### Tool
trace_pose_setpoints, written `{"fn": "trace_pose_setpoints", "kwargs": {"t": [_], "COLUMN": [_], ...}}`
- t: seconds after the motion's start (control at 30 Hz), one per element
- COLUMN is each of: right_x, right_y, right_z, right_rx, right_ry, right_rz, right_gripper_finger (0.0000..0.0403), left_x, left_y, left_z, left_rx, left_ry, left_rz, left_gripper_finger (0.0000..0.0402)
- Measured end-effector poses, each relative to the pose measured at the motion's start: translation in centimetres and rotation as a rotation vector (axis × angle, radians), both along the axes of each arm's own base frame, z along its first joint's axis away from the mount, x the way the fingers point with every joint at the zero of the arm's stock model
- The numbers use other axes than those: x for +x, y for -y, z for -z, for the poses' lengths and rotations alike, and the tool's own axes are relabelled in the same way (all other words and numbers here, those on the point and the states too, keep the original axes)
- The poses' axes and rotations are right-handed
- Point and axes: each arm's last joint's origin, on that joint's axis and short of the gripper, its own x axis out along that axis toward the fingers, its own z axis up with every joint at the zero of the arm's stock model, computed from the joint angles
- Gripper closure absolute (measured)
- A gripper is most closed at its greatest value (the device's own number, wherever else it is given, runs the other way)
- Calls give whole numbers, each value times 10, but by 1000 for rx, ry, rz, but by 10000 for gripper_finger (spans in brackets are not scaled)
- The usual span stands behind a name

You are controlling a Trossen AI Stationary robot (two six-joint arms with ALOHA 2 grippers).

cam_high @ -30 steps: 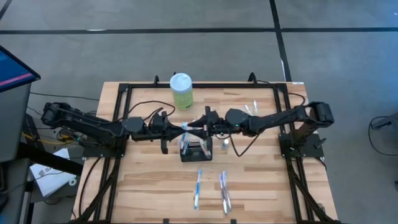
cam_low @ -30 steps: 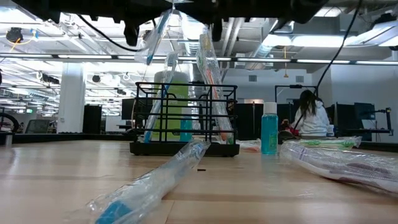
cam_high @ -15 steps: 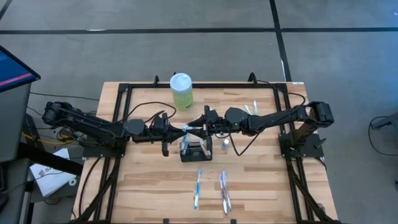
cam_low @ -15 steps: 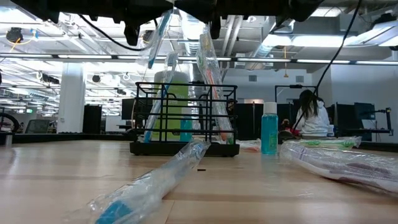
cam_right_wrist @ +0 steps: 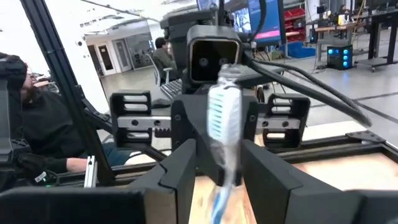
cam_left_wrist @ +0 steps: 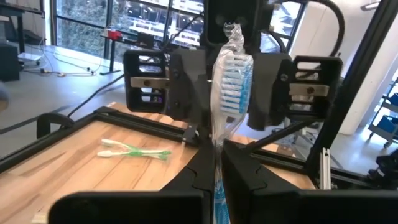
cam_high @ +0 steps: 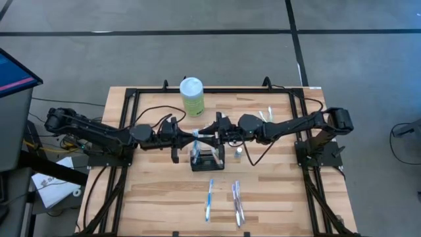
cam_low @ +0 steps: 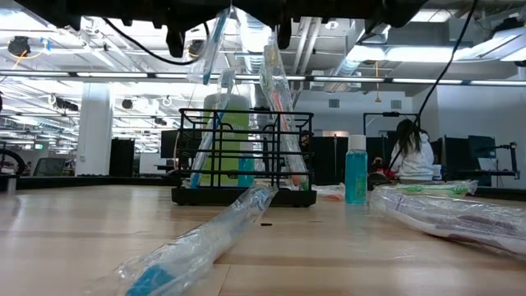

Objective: Pick & Place toothbrushing station
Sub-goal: Put the top blue toothbrush into the wire organizer

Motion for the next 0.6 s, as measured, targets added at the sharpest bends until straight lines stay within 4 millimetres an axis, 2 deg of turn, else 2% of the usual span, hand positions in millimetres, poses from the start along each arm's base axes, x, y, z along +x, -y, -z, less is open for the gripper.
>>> {"fn": "trace_pose_setpoints", "kwargs": {"t": [0.6], "right_x": [0], "right_y": [0], "right_z": [0], "right_rx": [-19], "right_ry": [1], "right_rz": [4], "right_gripper_finger": [294], "left_x": [12], "left_y": [0], "left_z": [7], "left_rx": [-2], "left_ry": [38], "left_rz": [-10], "left_gripper_finger": [398]}}
